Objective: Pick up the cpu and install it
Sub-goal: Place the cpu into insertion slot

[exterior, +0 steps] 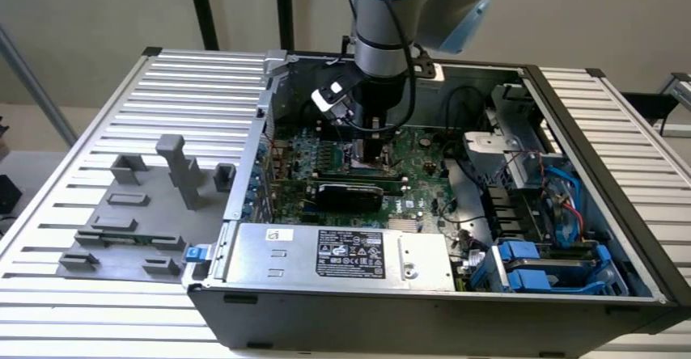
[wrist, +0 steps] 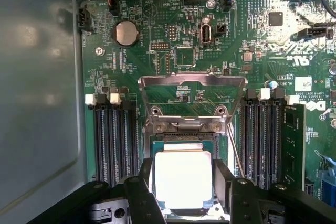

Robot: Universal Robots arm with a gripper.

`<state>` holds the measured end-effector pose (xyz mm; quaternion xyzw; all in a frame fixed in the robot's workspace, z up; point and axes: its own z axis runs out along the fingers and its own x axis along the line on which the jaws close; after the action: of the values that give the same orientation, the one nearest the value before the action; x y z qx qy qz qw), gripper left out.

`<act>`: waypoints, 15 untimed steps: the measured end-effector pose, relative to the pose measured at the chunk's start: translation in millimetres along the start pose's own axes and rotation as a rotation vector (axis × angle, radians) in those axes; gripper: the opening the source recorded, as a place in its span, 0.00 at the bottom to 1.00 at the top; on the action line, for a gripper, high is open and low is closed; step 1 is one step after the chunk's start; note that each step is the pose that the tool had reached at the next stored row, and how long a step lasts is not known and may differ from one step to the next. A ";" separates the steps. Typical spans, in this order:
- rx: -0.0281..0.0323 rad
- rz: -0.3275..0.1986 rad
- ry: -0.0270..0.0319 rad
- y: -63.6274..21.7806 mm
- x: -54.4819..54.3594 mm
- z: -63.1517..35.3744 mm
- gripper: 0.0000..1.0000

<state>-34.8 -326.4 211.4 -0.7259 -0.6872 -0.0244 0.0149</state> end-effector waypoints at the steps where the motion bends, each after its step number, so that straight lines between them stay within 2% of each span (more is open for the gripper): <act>1: -0.0003 0.002 -0.0017 0.0 0.0 1.0 0.55; 4: -0.0005 0.003 -0.0064 0.0 -0.1 2.6 0.55; 15: -0.0019 0.004 -0.0075 -0.1 -0.5 4.5 0.55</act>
<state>-34.9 -326.6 206.9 -0.7272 -0.6860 -0.0223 0.0116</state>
